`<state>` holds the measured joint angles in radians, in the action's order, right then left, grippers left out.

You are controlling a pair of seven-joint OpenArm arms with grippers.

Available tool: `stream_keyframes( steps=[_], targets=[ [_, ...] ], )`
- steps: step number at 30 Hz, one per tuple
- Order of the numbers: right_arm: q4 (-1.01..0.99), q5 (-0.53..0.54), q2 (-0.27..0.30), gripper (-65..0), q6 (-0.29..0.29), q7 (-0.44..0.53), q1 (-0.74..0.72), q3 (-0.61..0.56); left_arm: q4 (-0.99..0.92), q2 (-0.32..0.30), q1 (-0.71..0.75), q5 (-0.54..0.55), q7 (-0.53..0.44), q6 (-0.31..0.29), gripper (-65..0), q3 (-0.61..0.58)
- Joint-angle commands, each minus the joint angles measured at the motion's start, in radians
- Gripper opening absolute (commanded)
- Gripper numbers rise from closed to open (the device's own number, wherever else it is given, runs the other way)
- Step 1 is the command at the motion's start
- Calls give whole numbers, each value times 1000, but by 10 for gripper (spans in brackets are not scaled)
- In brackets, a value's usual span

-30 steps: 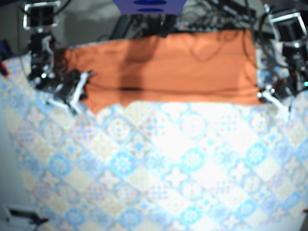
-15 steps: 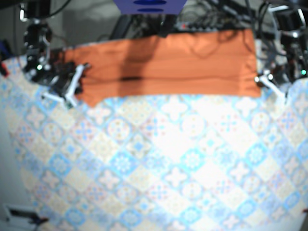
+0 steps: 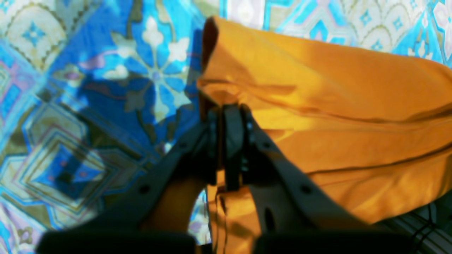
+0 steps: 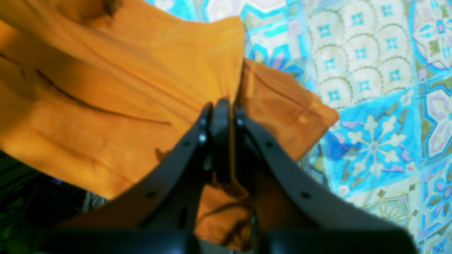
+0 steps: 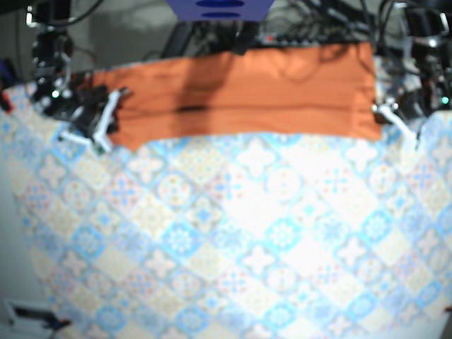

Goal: Fold the T-shirt properly
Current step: 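Hold the folded shirt with both grippers and press the fold flat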

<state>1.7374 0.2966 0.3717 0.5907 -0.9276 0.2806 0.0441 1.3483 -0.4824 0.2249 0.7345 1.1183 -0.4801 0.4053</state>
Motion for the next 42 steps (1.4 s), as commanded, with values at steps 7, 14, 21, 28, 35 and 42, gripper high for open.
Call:
stream_keyframes(
  steps=[7, 14, 21, 28, 35, 42],
  targets=[
    [19, 5, 16, -650, -1, 11, -1, 7, 16, -25, 18, 9, -7, -7, -650, 7],
    [17, 5, 16, -650, -1, 11, -2, 7, 16, -22, 43, 10, -11, -7, -650, 7],
    [16, 5, 16, -650, -1, 11, -2, 7, 16, -20, 43, 10, -11, -9, -650, 7],
    [14, 5, 16, -650, -1, 11, -2, 4, 16, -20, 43, 10, -11, -9, -650, 7],
    [11, 5, 16, -650, -1, 11, -1, 3, 16, -20, 43, 10, -8, -9, -650, 7],
    [8, 5, 16, -650, -1, 9, -1, 1, 16, -20, 60, 10, -8, -9, -650, 7]
  ],
)
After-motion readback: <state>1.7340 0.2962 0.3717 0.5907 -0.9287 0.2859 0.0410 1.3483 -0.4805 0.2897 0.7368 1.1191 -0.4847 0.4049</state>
